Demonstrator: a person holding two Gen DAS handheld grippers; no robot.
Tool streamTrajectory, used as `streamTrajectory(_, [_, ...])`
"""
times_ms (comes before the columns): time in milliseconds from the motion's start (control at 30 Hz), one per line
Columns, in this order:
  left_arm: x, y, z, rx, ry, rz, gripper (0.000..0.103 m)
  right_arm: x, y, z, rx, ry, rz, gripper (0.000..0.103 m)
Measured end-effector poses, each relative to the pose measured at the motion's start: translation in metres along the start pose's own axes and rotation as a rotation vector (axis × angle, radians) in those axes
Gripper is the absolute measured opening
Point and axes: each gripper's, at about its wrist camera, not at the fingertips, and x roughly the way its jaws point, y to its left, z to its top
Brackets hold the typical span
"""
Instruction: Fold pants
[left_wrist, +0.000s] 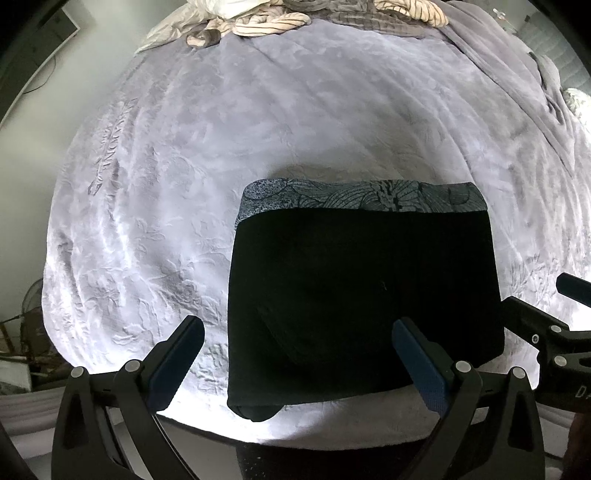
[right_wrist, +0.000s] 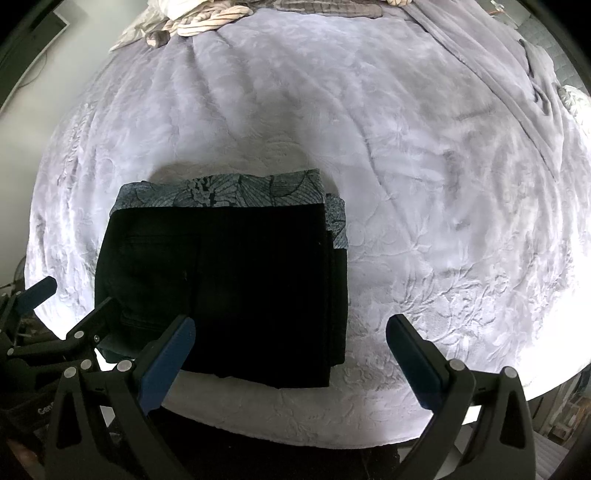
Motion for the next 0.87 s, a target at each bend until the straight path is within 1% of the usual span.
streamTrajectory(533, [-0.0001,-0.0013,-0.0002,0.000,0.006,0.004,0.102,0.0008,0.0035,-0.0012,-0.004,0.006,-0.002,0.103])
streamTrajectory(867, [-0.0021,0.0024,-0.0028,0.010,-0.024,0.011,0.102,0.0021,0.0064,-0.0033,-0.011,0.011,-0.001,0.103])
